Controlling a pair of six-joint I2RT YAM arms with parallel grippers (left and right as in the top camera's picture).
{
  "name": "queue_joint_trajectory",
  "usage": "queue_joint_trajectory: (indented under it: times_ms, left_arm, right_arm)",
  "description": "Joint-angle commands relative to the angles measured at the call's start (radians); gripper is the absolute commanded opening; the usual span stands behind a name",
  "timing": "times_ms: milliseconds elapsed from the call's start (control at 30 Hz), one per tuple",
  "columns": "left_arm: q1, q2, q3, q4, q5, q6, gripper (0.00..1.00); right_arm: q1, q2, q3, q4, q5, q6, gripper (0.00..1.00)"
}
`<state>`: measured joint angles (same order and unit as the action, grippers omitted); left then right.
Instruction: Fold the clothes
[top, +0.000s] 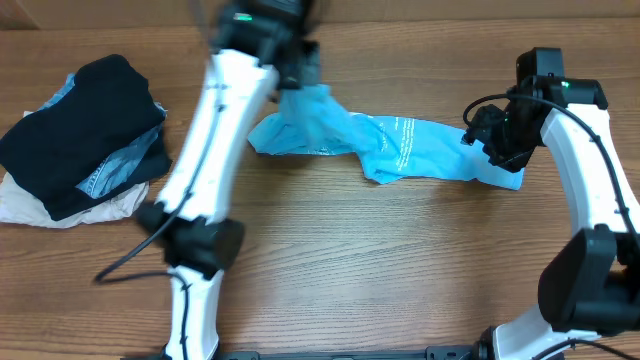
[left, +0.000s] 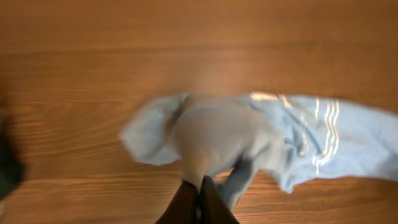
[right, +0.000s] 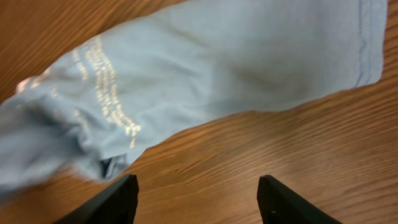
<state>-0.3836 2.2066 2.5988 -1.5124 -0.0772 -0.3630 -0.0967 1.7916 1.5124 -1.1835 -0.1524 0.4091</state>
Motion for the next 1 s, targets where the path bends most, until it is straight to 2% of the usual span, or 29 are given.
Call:
queue_joint_trajectory:
  times_ms: [0,300,467,700,900,967]
  left_arm:
    - [0.047,-0.085,0.022,-0.040,-0.031,0.027,0.04]
    - [0.098,-0.185,0.023,-0.071,-0.047,0.045,0.04]
    - [0.122,-0.241,0.023,-0.098,-0.193,0.000,0.04]
    - [0.189,-0.378,0.022,-0.084,-0.201,-0.017,0.04]
    - [0.189,-0.396,0.022,-0.085,-0.217,-0.010,0.04]
    - [0.187,-0.396,0.022,-0.084,-0.217,-0.011,0.04]
  right_arm:
    - [-0.029,0.069,-0.021,0.006,0.008,0.019,0.66]
    - [-0.035,0.148,-0.021,0.044,-0.038,0.002,0.67]
    - [-0.035,0.185,-0.021,0.041,-0.104,-0.020,0.68]
    - [-0.035,0.236,-0.021,0.038,-0.103,-0.019,0.70]
    - [-0.029,0.236,-0.021,-0.009,-0.111,-0.024,0.71]
    - [-0.009,0.236,-0.022,-0.030,-0.164,-0.071,0.70]
